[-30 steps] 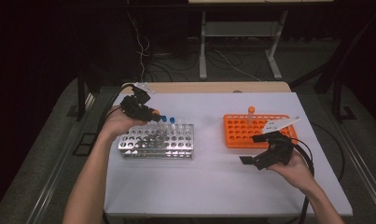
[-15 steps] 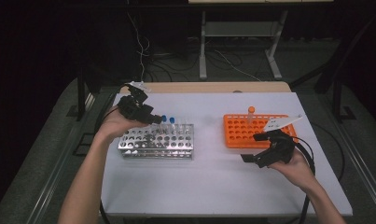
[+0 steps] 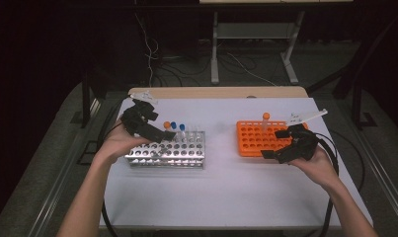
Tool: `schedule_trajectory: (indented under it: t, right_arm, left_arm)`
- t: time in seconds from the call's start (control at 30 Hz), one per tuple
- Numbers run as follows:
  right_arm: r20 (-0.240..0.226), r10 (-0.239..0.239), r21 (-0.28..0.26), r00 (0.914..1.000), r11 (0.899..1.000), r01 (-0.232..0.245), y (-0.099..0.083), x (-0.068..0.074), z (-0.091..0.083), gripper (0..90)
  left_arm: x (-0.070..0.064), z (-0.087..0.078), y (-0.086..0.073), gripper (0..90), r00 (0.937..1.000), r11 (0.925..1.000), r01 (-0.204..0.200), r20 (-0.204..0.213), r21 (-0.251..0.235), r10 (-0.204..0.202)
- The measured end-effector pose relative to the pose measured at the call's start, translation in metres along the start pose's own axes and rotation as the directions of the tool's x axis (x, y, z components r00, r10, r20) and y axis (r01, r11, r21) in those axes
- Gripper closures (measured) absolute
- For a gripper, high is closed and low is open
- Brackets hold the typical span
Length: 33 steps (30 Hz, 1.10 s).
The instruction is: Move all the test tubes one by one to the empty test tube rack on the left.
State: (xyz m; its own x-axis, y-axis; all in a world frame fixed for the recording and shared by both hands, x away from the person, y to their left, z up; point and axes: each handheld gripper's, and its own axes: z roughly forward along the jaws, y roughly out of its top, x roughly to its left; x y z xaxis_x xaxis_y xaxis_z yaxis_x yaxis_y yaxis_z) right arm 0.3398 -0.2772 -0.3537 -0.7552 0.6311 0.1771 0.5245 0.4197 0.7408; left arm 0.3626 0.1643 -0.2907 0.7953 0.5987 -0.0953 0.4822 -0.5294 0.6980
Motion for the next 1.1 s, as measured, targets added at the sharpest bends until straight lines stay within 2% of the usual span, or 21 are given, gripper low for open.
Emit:
schedule_trajectory:
  t: [0.37, 0.43, 0.5, 0.53, 0.57, 0.63, 0.67, 0.73, 0.87, 1.1]
  right_arm:
    - [0.061, 0.052, 0.034, 0.9968, 0.998, -0.054, 0.002, -0.033, 0.018, 0.4]
    - [0.072, 0.059, 0.038, 0.9957, 0.997, -0.062, 0.001, -0.04, 0.022, 6.1]
    - [0.087, 0.071, 0.036, 0.9937, 0.997, -0.075, 0.001, -0.046, 0.027, 6.2]
    - [0.092, 0.076, 0.033, 0.9929, 0.996, -0.079, 0.002, -0.049, 0.03, 8.8]
    - [0.098, 0.075, 0.028, 0.9923, 0.997, -0.078, 0.002, -0.052, 0.032, 16.4]
    - [0.124, 0.076, 0.011, 0.9893, 0.997, -0.078, 0.002, -0.057, 0.036, 17.5]
    - [0.139, 0.081, 0.01, 0.9869, 0.997, -0.083, 0.001, -0.059, 0.038, 22.4]
    - [0.162, 0.081, 0.007, 0.9834, 0.996, -0.083, 0.001, -0.064, 0.043, 25.9]
    - [0.188, 0.099, -0.012, 0.9771, 0.995, -0.098, -0.001, -0.071, 0.051, 39.0]
    - [0.226, 0.079, -0.022, 0.9708, 0.997, -0.076, 0.0, -0.074, 0.061, 54.6]
  left_arm:
    - [-0.028, 0.001, -0.01, 0.0, 0.9984, 0.9981, -0.054, 0.017, -0.031, 0.054]
    - [-0.031, 0.002, -0.012, 0.0, 0.998, 0.9977, -0.058, 0.023, -0.035, 0.059]
    - [-0.034, 0.004, -0.013, 0.0, 0.9976, 0.9974, -0.062, 0.029, -0.035, 0.063]
    - [-0.035, 0.005, -0.014, 0.0, 0.9973, 0.9973, -0.066, 0.03, -0.033, 0.067]
    - [-0.036, 0.006, -0.015, 0.0, 0.9972, 0.9974, -0.066, 0.034, -0.031, 0.067]
    - [-0.037, 0.008, -0.017, 0.0, 0.9971, 0.9974, -0.065, 0.039, -0.031, 0.066]
    - [-0.037, 0.008, -0.018, 0.0, 0.9969, 0.9974, -0.067, 0.041, -0.029, 0.068]
    - [-0.038, 0.009, -0.02, 0.0, 0.9971, 0.9976, -0.061, 0.044, -0.032, 0.062]
    - [-0.038, 0.01, -0.025, 0.0, 0.9968, 0.9977, -0.062, 0.048, -0.028, 0.064]
    - [-0.037, 0.013, -0.03, 0.0, 0.9971, 0.9982, -0.053, 0.054, -0.025, 0.055]
